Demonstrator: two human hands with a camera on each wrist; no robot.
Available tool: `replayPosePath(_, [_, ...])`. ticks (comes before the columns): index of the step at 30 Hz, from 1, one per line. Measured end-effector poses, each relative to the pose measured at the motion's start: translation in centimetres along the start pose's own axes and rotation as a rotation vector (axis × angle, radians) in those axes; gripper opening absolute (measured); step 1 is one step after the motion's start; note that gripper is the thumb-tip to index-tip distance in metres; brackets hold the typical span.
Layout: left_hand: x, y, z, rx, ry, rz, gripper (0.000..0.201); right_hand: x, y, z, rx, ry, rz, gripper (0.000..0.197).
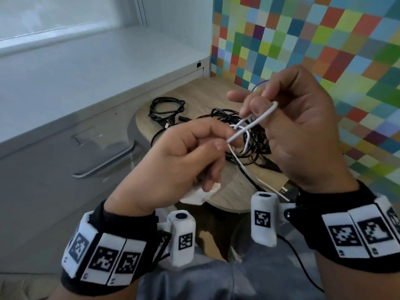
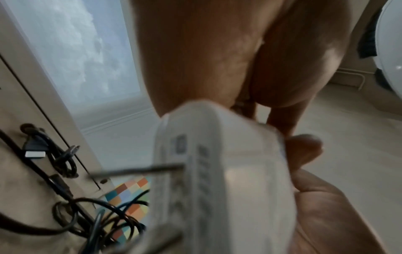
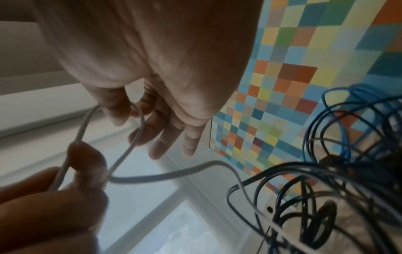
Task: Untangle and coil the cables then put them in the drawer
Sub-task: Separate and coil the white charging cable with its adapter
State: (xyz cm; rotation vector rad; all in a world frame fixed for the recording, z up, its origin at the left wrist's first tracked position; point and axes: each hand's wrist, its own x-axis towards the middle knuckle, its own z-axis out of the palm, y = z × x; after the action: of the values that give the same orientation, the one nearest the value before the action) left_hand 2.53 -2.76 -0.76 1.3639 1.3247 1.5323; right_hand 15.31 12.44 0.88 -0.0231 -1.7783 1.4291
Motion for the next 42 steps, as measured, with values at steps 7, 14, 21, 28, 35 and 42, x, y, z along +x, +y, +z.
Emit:
replayPosePath(7, [0.3, 0.0, 0.4, -0.195, 0.029, 0.078, 0.014, 0.0, -1.4, -0.5, -0.067, -0.057, 0.053, 0.019])
replayPosePath(14, [-0.6, 0.7, -1.7, -0.230, 0.034, -0.107, 0.023, -1.3, -1.0, -2.3, -0.320, -0.134, 0.257, 0.017])
replayPosePath(21, [0.0, -0.6, -1.5, 0.083, 0.277, -0.065, 0.023, -2.0, -0.4, -5.1, -0.578, -0.013, 0.247, 0.011])
replayPosePath(28, [0.7, -0.4, -2.0, -0.348, 0.619, 0.015, 0.025, -2.7, -0.1, -6.6, -0.554, 0.144, 0.175, 0.016])
replayPosePath(35, [0.6, 0.2, -1.2, -0.155, 0.429, -0.015, 0.031, -2.7, 0.5, -4.3, -0.850, 0.039, 0.166, 0.015])
replayPosePath(42, [1.2, -1.0, 1.6, 0.167, 0.427, 0.130, 0.022, -3.3, 0.1, 0.9, -0.926, -0.409, 0.120, 0.031])
